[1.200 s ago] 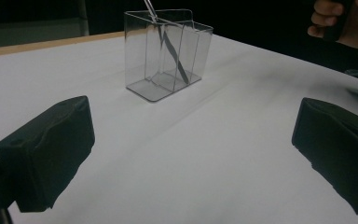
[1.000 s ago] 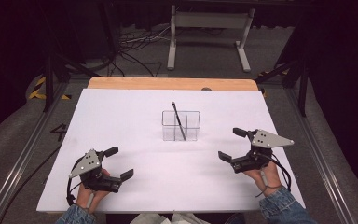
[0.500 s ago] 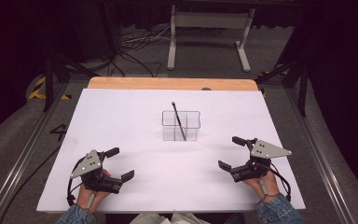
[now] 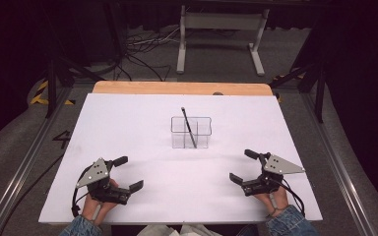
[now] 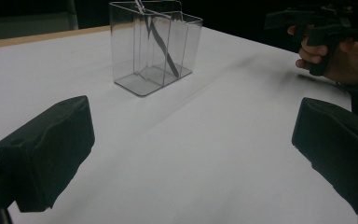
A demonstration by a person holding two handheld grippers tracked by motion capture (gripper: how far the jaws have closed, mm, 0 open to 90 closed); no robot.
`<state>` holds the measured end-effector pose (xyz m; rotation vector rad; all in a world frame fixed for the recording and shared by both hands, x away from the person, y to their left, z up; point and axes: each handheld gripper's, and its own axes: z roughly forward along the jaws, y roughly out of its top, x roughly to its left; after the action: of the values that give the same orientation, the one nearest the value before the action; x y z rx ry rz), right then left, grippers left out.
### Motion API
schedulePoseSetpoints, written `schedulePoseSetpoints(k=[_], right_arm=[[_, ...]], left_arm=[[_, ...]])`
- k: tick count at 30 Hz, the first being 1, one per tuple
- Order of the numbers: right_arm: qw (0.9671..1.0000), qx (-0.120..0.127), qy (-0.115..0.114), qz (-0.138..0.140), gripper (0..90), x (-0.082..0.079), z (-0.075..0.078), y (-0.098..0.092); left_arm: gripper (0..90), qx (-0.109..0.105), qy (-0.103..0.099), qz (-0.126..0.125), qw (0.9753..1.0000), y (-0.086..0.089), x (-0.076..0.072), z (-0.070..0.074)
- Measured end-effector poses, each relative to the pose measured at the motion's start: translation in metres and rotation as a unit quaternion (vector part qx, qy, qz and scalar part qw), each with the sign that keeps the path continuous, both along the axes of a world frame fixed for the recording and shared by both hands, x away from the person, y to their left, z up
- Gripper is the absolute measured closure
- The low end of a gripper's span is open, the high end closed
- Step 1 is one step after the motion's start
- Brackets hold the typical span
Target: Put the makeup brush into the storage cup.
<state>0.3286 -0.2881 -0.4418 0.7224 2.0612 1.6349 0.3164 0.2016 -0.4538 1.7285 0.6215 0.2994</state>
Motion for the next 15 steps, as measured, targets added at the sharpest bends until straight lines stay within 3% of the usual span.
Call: schedulePoseSetpoints(k=[3,7,15], right_arm=[[1.0000,0.008,0.003,0.002,0.0,-0.001,-0.004,0.000],[0.9997,-0.002,0.022,0.011,0.0,0.000,-0.012,0.001],[0.9998,-0.008,0.017,0.006,0.0,-0.002,-0.015,0.003]], left_arm=[[0.0,0.000,-0.006,0.001,1.0000,0.001,0.001,0.000],[0.0,-0.009,0.003,0.005,0.9999,0.002,0.001,-0.001],[0.0,-0.011,-0.002,0.007,0.9999,0.002,0.002,-0.002]])
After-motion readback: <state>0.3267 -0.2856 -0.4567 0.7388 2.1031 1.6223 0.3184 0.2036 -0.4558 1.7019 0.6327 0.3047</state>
